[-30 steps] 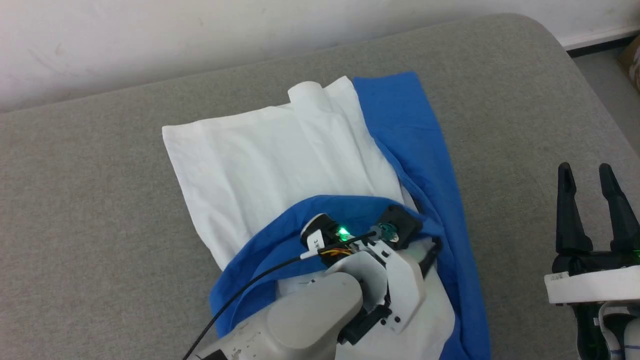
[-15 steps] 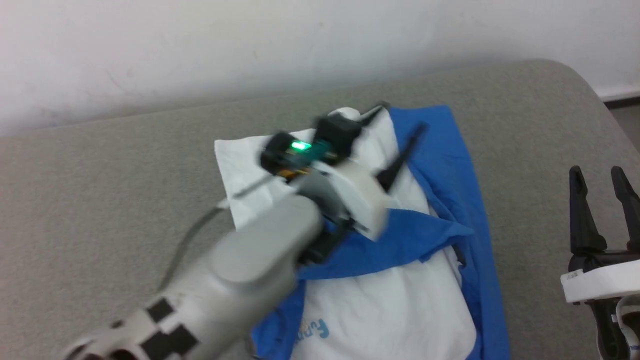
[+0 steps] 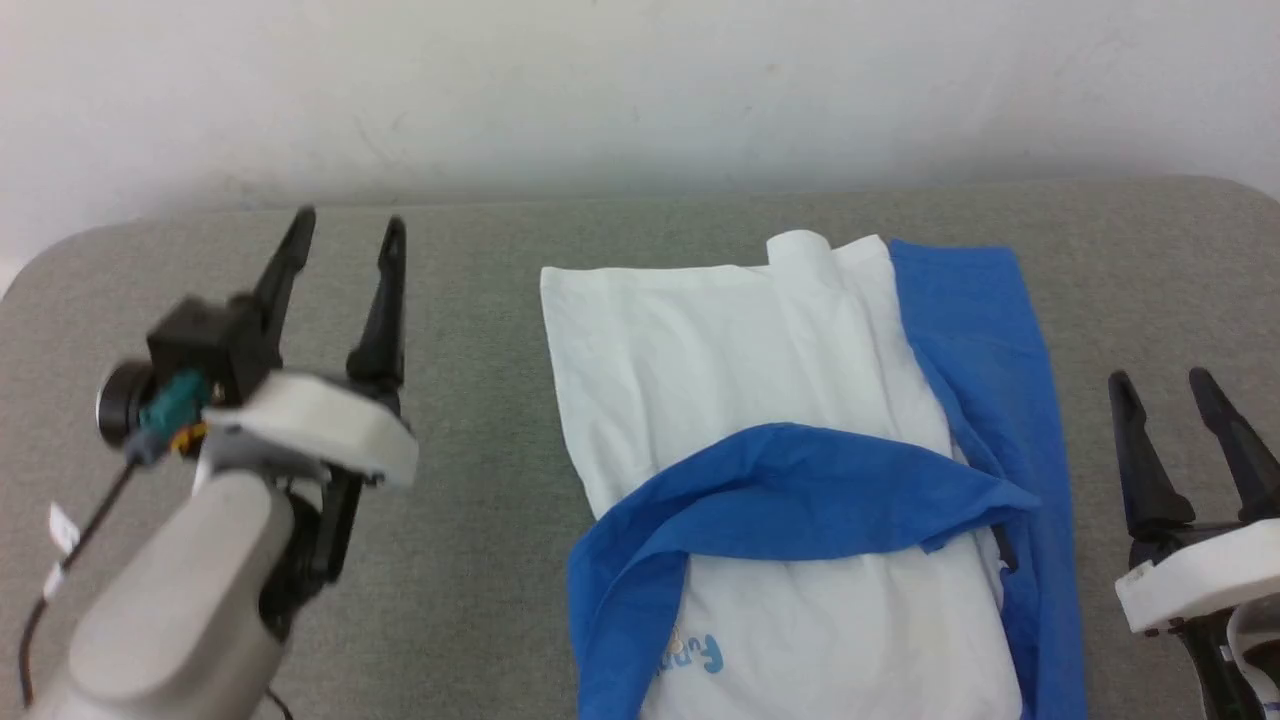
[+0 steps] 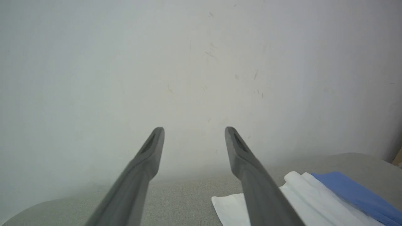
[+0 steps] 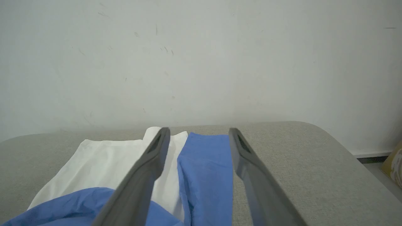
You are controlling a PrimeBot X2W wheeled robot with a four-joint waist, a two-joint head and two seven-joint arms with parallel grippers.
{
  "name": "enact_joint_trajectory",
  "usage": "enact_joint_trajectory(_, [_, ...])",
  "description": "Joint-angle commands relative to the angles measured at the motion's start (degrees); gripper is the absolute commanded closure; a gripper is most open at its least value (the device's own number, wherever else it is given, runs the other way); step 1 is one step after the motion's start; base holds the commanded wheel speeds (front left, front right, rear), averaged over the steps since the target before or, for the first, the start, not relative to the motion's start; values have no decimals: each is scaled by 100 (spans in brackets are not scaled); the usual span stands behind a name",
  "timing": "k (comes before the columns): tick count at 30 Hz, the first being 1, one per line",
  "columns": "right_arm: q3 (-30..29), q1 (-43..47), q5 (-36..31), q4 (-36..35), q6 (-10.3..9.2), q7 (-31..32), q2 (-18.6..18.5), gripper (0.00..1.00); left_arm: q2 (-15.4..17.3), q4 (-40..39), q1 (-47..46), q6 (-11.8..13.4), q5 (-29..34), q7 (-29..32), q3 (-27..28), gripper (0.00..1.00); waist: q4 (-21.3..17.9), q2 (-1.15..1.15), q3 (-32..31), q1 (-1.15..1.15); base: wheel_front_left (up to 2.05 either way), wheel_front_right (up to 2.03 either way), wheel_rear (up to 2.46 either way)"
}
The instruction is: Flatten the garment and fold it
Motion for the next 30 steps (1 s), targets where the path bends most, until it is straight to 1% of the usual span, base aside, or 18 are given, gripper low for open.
enact_joint_trajectory(1, [16,53,5,28,-11,62,-60,0,-26,-248,390,92,150,-25,168,0,165,0,74,0,0,0,0])
enact_joint_trajectory(3, [49,29,-15,113,-11,207,-130,0,-80,-570,911,187,360,-26,430,0,260,0,122,0,0,0,0])
enact_joint_trajectory(6, [134,-97,-65,302,-11,552,-328,0,-316,-954,1584,260,642,-27,798,0,410,0,239,0,0,0,0])
enact_joint_trajectory(10, [215,-490,-2,685,-11,1152,-737,0,-708,-1263,2187,222,1025,-27,1140,0,647,0,501,0,0,0,0])
enact_joint_trajectory(12, [247,-773,113,894,-11,1485,-971,0,-926,-1346,2362,122,1161,-27,1276,0,799,0,667,0,0,0,0])
enact_joint_trajectory(15, [295,-1296,319,1229,-11,1996,-1378,0,-1199,-1350,2481,-100,1378,-27,1370,0,1046,0,955,0,0,0,0])
enact_joint_trajectory(18, [380,-1863,545,1621,-11,2537,-1771,0,-1454,-1278,2479,-330,1556,-28,1446,0,1307,0,1251,0,0,0,0])
enact_joint_trajectory(22, [441,-2582,722,2250,-11,3133,-2184,0,-1778,-1203,2436,-583,1751,-28,1614,0,1631,0,1569,0,0,0,0])
enact_joint_trajectory(25, [402,-3042,667,2742,-11,3391,-2400,0,-1994,-1151,2409,-760,1894,-28,1713,0,1843,0,1780,0,0,0,0])
enact_joint_trajectory(30, [247,-3622,378,3534,-11,3457,-2628,0,-2288,-1071,2356,-1052,2089,-28,1887,0,2116,0,2064,0,0,0,0])
